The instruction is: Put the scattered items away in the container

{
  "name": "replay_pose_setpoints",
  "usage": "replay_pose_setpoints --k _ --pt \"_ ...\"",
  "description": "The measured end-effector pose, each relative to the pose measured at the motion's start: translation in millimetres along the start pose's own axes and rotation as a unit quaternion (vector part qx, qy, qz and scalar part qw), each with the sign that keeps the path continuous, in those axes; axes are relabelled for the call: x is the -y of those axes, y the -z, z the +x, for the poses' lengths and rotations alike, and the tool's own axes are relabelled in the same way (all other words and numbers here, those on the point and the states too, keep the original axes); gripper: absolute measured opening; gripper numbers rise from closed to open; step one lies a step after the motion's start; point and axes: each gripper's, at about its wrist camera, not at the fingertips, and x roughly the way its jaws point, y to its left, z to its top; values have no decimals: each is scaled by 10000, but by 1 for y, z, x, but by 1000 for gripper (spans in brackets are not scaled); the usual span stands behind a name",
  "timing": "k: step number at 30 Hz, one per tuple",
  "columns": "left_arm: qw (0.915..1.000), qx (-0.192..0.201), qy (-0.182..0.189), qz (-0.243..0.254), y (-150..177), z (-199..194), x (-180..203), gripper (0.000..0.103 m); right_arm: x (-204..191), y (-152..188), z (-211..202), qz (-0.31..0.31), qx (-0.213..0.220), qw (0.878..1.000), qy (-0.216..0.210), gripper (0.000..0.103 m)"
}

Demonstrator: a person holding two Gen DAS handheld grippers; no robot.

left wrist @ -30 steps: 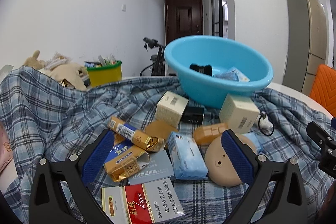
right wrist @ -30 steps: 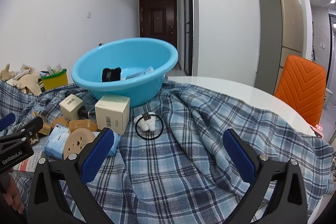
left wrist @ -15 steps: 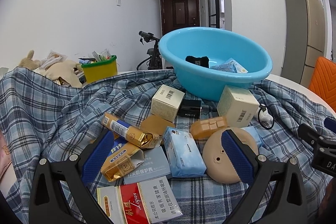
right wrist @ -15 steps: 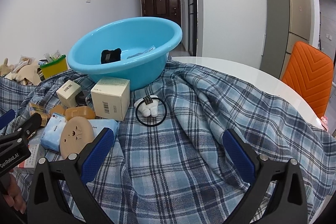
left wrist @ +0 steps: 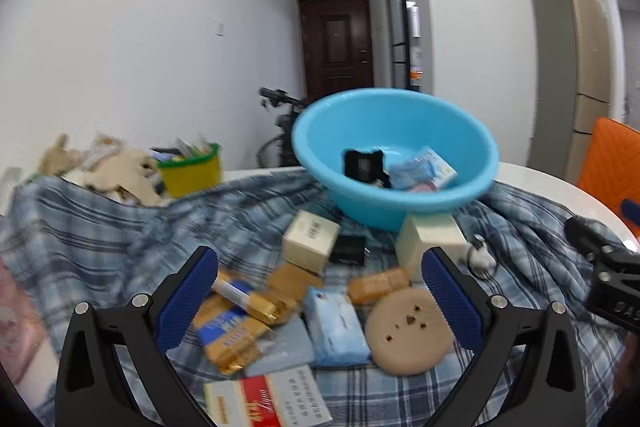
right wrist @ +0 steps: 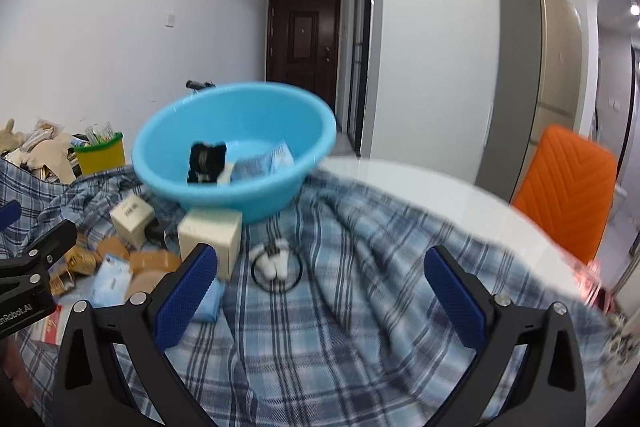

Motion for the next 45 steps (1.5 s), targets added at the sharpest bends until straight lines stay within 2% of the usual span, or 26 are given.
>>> replay_pose_setpoints --k 2,4,6,9,11,13,16,20,23,26,31,33,40,45 --pt "9996 222 -163 104 -13 -10 2 103 -2 -15 -7 -80 108 9999 -98 103" --pt "9992 258 -144 277 -23 -15 6 103 -4 -26 -13 -136 145 9998 -21 103" --pt "9992 71 -31 392 -33 -17 9 103 -8 -38 -18 -232 232 9994 80 103" --pt "9983 -338 343 331 -48 -14 11 103 -9 -53 -21 -286 192 9993 -151 103" --pt "9979 -477 401 191 -57 -14 9 103 -6 -64 -24 -206 150 9992 -306 103" --pt "9987 -310 411 -34 -64 -20 3 103 -3 -73 -26 -101 140 9987 -472 103" --pt "9989 46 364 -280 -76 -30 -4 103 -2 -84 -30 -71 217 9989 -417 103" --pt "9982 149 467 -347 -93 -35 -11 103 -9 -95 -33 -296 234 9987 -330 103" --pt "9992 197 330 -73 -100 -36 -8 103 -11 -98 -33 -366 107 9975 -593 103" --pt "9986 143 505 114 -103 -35 -6 103 -10 -98 -32 -307 93 9940 -1046 103" --pt "9942 73 1067 83 -102 -32 -7 103 -14 -97 -26 -491 58 9957 -786 103" --pt "9928 138 1184 91 -100 -32 -7 103 -12 -96 -23 -467 1 9940 -990 103" --pt "9962 59 848 176 -95 -23 -10 103 -11 -88 -14 -396 -171 9936 -1045 103" --pt "9960 -156 871 159 -87 -14 -18 103 -12 -82 -10 -409 -315 9917 -1178 103"
